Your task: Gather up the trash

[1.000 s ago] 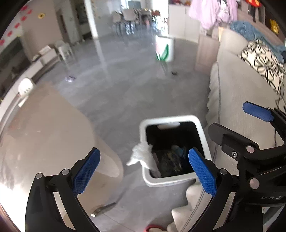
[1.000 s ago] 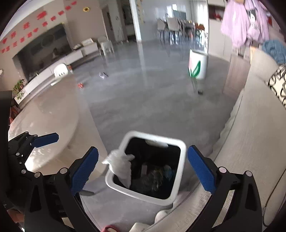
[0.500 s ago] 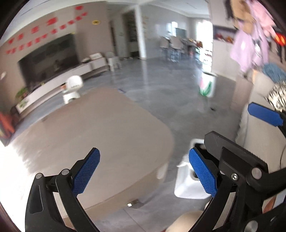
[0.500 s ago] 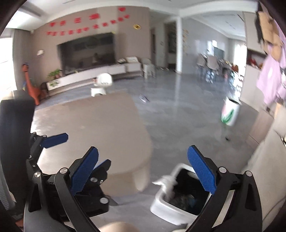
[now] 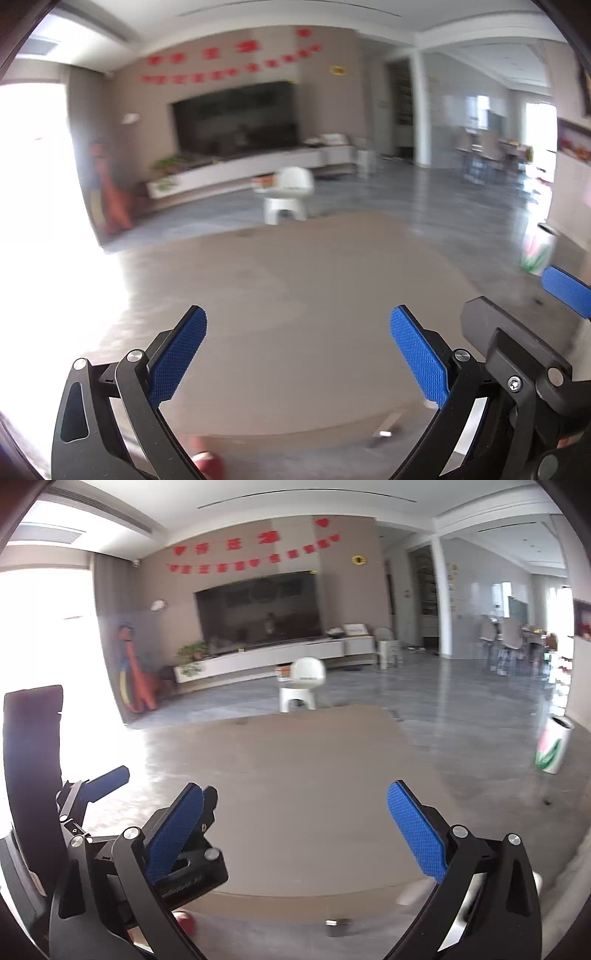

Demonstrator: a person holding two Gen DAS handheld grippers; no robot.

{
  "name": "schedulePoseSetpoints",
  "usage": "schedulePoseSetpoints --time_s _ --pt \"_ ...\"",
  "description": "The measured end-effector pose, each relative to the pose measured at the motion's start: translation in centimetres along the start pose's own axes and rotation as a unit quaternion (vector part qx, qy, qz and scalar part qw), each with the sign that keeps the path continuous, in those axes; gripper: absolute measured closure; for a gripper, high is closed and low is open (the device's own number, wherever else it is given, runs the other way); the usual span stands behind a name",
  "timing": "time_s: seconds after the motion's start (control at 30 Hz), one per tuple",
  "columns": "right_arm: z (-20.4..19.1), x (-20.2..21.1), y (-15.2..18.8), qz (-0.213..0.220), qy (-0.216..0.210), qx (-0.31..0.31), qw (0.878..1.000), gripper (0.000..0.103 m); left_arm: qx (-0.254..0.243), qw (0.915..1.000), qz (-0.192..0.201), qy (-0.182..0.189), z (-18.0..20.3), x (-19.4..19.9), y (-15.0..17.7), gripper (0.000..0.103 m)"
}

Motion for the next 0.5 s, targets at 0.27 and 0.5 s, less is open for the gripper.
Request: schedulePoseSetpoints --time_s 0.27,0.5 --pt "-9.1 -2.3 -1.0 -0.005 -0.061 0.019 0.998 0.003 0.035 0.9929 -0.015 -0.113 -11.4 0.9 0.6 0.005" --pt "-14.3 -2.9 -2.0 -0.004 -0.091 0.035 0.995 0.003 0.076 0.9897 -0.026 -0.119 -18.0 1.2 1.1 0.005"
Point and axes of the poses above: each gripper's, at about its wrist camera, not at the fingertips, and x roughly against the way its jaws point, z to its right, y to its underside, the point moved 9 cm from there along -x, roughly the way its jaws point, and after that the axes turned 1 degree about z, right-handed, at the moved point
